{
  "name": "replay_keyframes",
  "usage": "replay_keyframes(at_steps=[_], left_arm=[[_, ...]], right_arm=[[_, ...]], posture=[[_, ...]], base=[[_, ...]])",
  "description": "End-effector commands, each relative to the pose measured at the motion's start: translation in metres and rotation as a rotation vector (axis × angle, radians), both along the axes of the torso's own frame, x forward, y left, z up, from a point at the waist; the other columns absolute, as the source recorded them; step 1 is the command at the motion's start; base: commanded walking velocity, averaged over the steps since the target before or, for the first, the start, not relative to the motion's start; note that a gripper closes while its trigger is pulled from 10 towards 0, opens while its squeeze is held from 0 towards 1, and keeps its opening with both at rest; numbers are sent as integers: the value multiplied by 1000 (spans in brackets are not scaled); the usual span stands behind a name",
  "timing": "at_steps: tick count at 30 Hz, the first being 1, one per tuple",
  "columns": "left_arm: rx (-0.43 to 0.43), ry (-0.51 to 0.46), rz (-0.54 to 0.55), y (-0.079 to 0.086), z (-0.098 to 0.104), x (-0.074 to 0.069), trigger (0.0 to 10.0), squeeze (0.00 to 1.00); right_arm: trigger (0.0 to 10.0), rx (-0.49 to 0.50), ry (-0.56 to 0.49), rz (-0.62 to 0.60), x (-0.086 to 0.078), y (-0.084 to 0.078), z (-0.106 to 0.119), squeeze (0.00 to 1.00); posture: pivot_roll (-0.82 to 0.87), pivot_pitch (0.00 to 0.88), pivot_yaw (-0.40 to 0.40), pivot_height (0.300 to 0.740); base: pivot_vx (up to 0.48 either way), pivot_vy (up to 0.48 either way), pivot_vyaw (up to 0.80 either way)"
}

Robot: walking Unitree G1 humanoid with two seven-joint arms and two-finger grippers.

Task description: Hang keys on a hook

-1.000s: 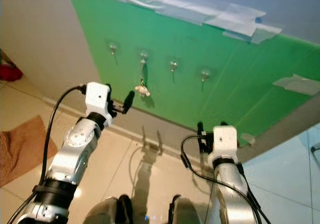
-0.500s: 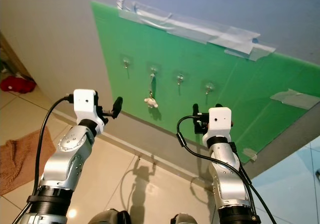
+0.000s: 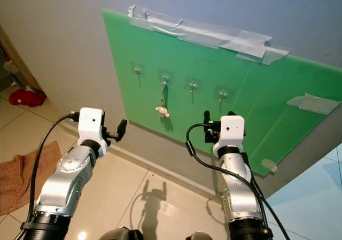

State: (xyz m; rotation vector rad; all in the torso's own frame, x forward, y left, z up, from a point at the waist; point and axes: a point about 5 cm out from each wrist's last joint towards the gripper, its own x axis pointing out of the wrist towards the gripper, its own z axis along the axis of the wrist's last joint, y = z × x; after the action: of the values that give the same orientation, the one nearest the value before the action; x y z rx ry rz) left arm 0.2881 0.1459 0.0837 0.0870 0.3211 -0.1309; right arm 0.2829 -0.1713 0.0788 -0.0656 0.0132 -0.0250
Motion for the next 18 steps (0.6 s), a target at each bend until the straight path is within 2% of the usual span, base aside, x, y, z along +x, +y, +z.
replay_keyframes(at_steps=[1, 3, 5, 6, 8, 10, 11, 12, 16, 18], left_arm=[[54, 4, -20, -1, 0, 1, 10000, 0], [44, 8, -41, -1, 1, 6, 10000, 0], [134, -73, -74, -4, 12, 9, 10000, 0], [105, -128, -78, -5, 19, 10, 10000, 0], [-43, -213, -93, -10, 34, 9, 10000, 0], [-55, -247, -105, -10, 38, 8, 10000, 0], [-80, -299, -123, -10, 41, 4, 10000, 0], [-70, -317, -135, -8, 39, 0, 10000, 0], [-79, -302, -130, -7, 35, -2, 10000, 0], [-82, -278, -109, -6, 25, -5, 10000, 0]], right_arm=[[10000, 4, -2, -7, -2, 0, -1, 125], [10000, 5, -4, -11, -3, -1, -1, 125], [10000, 12, -2, -18, -5, -2, -2, 125], [10000, 17, -1, -17, -7, -2, -2, 125], [10000, 32, 3, -12, -9, -2, -3, 129], [10000, 35, 4, -9, -10, -2, -4, 125], [10000, 40, 7, -4, -11, -2, -4, 129], [10000, 43, 11, 6, -11, -2, -5, 125], [10000, 43, 12, 11, -10, -1, -5, 125], [10000, 42, 14, 14, -10, -1, -5, 125]], posture=[[-93, 11, 55, 740], [-95, 14, 53, 740], [-93, 17, 47, 740], [-93, 17, 47, 740], [-91, 17, 42, 740], [-91, 20, 39, 740], [-91, 21, 35, 740], [-91, 23, 34, 740], [-90, 25, 31, 740], [-87, 34, 24, 740]], base=[[0, 0, 0], [0, 0, 0], [0, 0, 0], [0, 0, 0], [0, 0, 0], [0, 0, 0], [0, 0, 0], [0, 0, 0], [0, 0, 0], [0, 0, 0]])
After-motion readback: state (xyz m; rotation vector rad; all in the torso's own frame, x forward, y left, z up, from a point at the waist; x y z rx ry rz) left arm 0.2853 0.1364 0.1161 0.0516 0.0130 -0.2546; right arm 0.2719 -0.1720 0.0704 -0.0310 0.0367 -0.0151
